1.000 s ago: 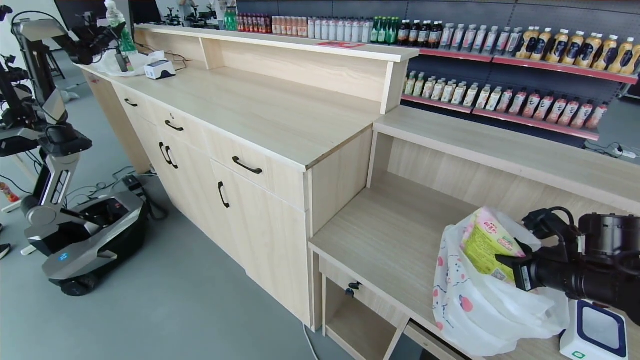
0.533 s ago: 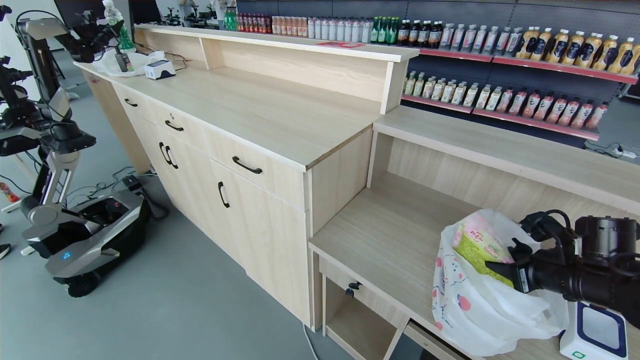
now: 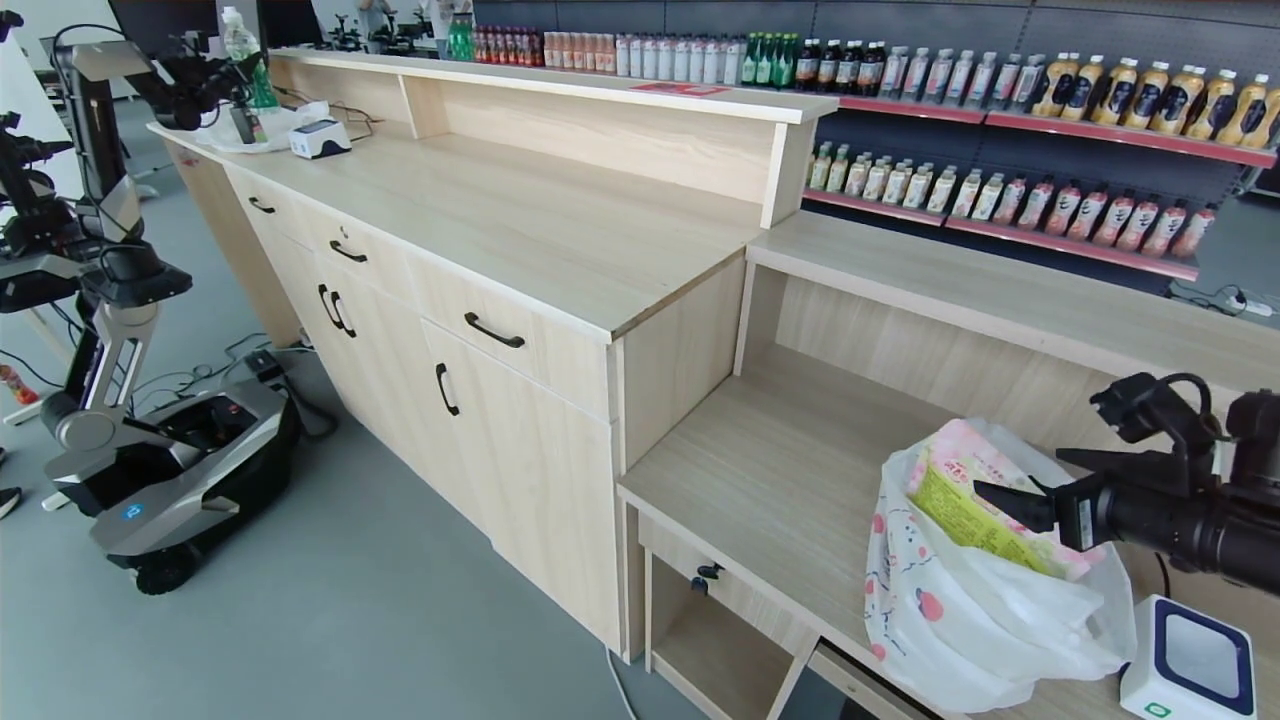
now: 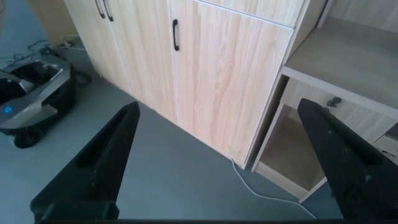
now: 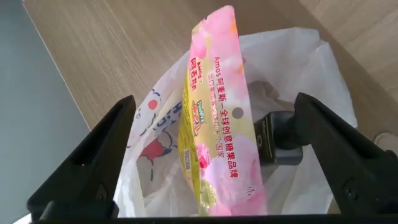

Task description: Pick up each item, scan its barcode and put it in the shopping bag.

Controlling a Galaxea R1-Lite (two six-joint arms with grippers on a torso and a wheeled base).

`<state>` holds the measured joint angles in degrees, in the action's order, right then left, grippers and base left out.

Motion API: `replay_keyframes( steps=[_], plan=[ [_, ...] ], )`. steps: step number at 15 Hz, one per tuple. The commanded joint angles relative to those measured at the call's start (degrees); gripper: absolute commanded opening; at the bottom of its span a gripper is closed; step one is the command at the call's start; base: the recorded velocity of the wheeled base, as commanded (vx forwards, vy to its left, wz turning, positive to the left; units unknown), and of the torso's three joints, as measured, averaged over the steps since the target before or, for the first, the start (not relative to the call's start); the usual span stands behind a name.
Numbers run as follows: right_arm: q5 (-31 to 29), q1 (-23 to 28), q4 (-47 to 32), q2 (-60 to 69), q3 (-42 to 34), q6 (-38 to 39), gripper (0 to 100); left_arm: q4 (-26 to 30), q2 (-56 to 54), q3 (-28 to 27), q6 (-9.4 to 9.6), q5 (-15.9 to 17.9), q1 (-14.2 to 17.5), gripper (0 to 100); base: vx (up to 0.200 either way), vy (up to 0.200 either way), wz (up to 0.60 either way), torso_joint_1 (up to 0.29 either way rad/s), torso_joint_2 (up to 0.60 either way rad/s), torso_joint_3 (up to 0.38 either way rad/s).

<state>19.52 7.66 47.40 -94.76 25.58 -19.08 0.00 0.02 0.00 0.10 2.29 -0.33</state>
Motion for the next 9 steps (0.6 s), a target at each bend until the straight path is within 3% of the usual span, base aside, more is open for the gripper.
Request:
replay_keyframes(
  steps=[1,2,4,7,9],
  plan=[
    [-0.01,0.08,-4.68,18.2,-0.09,-0.79,100,0.0,0.06,0.0,-0.01,-0.01,-0.02,100,0.0,0.0,0.0,0.0,0.0,0.0],
    [-0.53,0.52,-7.06,21.63,-0.18,-2.81,100,0.0,0.06,0.0,-0.01,-0.01,-0.02,100,0.0,0.0,0.0,0.0,0.0,0.0],
    [0.08,1.92,-11.01,26.55,0.53,-5.36,100,0.0,0.06,0.0,-0.01,-0.01,-0.02,100,0.0,0.0,-0.6,0.005,0.0,0.005],
    [-0.44,2.01,-22.08,32.71,8.44,-5.71,100,0.0,0.06,0.0,-0.01,-0.01,-0.02,100,0.0,0.0,-0.6,0.002,0.0,0.001],
    [-4.66,2.45,-30.87,34.2,13.36,-5.44,100,0.0,0.06,0.0,-0.01,-0.01,-0.02,100,0.0,0.0,-0.6,0.005,0.0,0.005]
  ],
)
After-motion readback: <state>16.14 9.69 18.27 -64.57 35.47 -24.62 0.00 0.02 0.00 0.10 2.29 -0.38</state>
